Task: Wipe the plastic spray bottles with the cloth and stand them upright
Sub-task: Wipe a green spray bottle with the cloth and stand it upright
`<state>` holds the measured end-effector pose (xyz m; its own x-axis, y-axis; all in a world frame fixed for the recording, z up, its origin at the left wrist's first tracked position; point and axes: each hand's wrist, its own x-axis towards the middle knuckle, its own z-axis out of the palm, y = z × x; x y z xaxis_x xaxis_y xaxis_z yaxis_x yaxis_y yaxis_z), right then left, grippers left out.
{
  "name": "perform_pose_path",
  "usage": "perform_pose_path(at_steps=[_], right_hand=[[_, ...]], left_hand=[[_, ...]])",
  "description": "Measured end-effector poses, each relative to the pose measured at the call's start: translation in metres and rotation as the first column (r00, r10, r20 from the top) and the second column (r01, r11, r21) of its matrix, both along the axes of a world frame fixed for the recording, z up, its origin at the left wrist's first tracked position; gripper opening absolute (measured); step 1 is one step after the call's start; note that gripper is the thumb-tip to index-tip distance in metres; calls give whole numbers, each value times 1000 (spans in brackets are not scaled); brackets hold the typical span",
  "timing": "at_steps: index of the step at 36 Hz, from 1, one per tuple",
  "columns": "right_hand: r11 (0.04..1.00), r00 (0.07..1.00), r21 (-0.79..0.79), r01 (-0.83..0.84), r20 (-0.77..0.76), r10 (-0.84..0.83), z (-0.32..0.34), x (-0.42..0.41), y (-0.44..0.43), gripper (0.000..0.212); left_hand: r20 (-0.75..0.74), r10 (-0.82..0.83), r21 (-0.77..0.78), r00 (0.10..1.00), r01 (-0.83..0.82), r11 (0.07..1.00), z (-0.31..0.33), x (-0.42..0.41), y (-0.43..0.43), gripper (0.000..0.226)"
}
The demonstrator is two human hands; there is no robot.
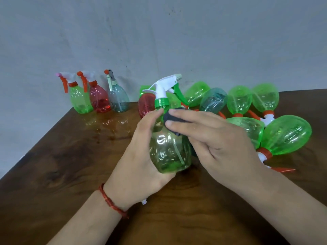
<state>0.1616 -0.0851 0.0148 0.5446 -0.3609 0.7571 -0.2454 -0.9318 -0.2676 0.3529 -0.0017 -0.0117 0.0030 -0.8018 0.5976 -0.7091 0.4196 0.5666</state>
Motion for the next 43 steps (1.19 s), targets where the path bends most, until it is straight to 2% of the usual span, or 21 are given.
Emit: perform_pose_path(at_steps=[6, 16, 20, 28, 32, 35, 38, 43], right_hand=[[988, 983, -125, -93, -168, 72, -11, -4, 8, 39], [965, 961, -201, -168, -253, 115, -13, -7, 12, 42], [977, 979, -170, -128, -179, 98, -14, -7, 12, 42], [999, 999, 17, 31, 40, -32, -14, -2, 17, 40], [981, 982, 194, 2, 185, -38, -14, -1, 12, 42], [958, 970, 287, -27, 238, -44, -14, -2, 10, 44], [958, 970, 285, -35, 241, -37, -13, -3, 10, 44], [991, 987, 135, -19, 161, -3, -15, -6, 14, 46]], left_hand=[[-65, 88, 52, 994, -85, 995, -3, 11, 0, 116], [-192, 138, 49, 972, -131, 990, 7, 3, 5, 113], [-171, 129, 17, 977, -128, 992, 3, 1, 4, 110], [43, 30, -113, 999, -25, 993, 0, -7, 0, 99], [135, 11, -133, 991, 7, 991, -2, -11, -2, 99], [173, 5, -116, 985, 16, 993, -5, -11, -3, 101], [189, 5, -108, 982, 16, 994, -5, -9, -4, 101], [112, 57, -170, 992, -37, 985, -3, -10, -1, 102]])
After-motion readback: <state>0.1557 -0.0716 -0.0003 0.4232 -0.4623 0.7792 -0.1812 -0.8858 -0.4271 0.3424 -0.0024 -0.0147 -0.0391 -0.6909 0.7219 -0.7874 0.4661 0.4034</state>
